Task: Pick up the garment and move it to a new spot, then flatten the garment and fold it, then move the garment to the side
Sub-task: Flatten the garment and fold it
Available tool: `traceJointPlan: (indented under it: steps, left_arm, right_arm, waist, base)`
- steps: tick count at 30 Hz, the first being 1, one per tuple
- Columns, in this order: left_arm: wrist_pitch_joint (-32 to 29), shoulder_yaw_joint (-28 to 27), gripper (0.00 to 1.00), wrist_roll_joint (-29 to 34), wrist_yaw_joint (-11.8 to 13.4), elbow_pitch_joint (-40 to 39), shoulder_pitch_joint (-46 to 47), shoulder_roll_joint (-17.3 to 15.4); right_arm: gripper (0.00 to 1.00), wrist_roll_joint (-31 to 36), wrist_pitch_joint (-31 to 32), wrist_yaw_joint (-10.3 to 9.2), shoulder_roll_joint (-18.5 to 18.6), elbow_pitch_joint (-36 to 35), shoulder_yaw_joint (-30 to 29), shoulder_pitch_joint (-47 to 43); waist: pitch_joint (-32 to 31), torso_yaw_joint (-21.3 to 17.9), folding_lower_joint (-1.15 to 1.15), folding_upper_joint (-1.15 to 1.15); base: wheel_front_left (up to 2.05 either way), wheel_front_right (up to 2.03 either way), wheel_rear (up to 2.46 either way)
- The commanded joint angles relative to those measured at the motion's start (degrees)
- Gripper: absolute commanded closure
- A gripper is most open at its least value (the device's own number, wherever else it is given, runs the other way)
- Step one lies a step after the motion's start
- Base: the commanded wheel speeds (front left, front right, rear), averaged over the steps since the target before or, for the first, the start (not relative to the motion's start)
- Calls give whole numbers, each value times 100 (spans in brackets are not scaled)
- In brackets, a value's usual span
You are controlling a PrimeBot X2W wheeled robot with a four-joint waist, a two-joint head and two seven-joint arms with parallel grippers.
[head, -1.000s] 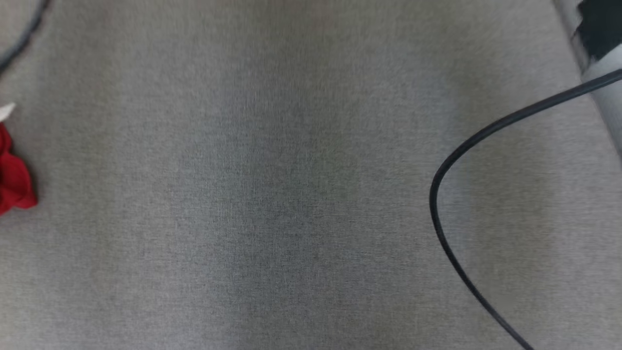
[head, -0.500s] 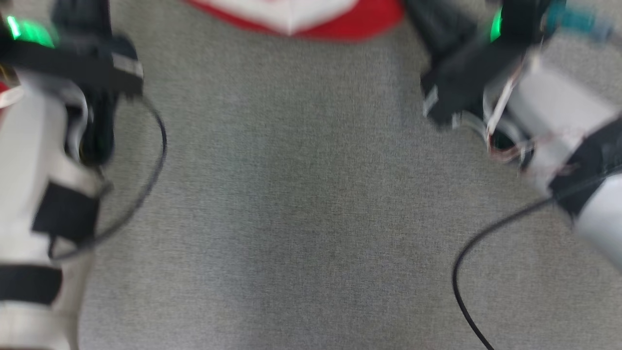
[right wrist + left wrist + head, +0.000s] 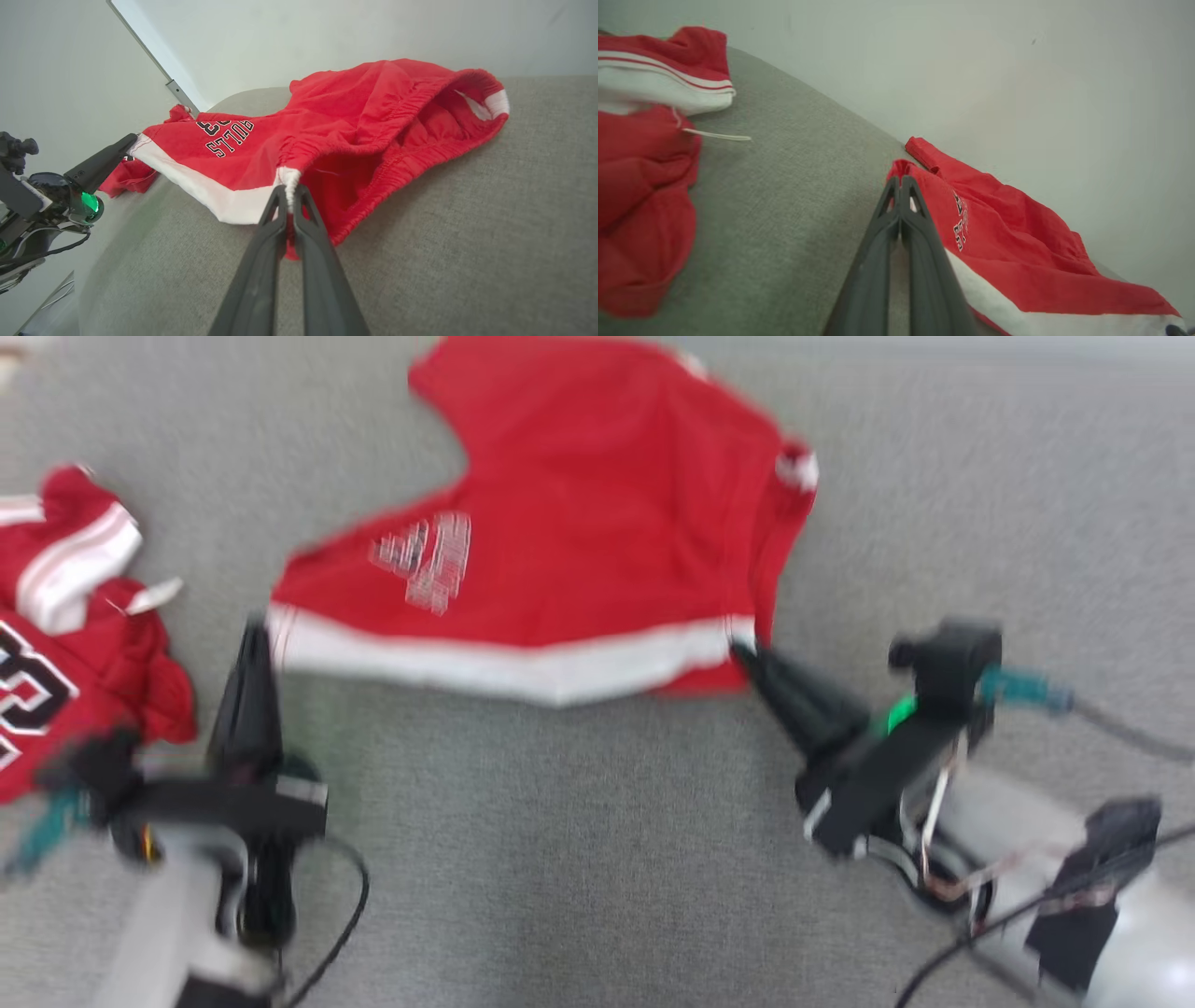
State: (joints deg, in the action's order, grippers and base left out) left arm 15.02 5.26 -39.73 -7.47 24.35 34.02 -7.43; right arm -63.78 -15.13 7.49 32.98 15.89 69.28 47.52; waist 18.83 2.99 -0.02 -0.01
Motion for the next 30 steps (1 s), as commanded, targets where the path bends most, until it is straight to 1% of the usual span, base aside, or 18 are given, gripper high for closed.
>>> traceJointPlan:
  steps: [1,4,11,13,14,24,30]
  left_arm:
    - [21,-105,100,-30,1,24,-277,16]
    - [20,-196,100,-47,1,68,-813,171]
    - [21,-402,100,-60,1,255,-1749,310]
    - [21,-363,100,15,1,306,-1966,320]
    - [21,-433,100,-9,1,335,-2058,319]
    - [21,-692,100,109,1,400,-2739,397]
    - [21,-801,100,188,2,370,-3033,425]
  right_arm:
    - [100,-64,-1,0,-29,-12,-34,-221]
    - [100,-114,-1,1,-39,20,-85,-732]
    - [100,-149,-1,1,-38,-17,-242,-1631]
    - [100,-133,-1,1,4,-64,-194,-1847]
    - [100,-125,-1,1,43,-82,-158,-1934]
    - [100,-111,-2,0,362,-342,187,-2671]
    - [100,-50,-1,0,379,-493,323,-2978]
  waist:
    - [-636,20,2,1]
    - [-954,53,2,1]
    - [-1505,47,2,1]
    - [-1651,29,2,1]
    - [-1721,18,2,1]
    - [-2077,-118,2,1]
    - [-2162,-166,2,1]
  base:
    - [0,0,0]
    - [0,0,0]
    - [0,0,0]
    - [0,0,0]
    - [0,0,0]
    - [0,0,0]
    - [0,0,0]
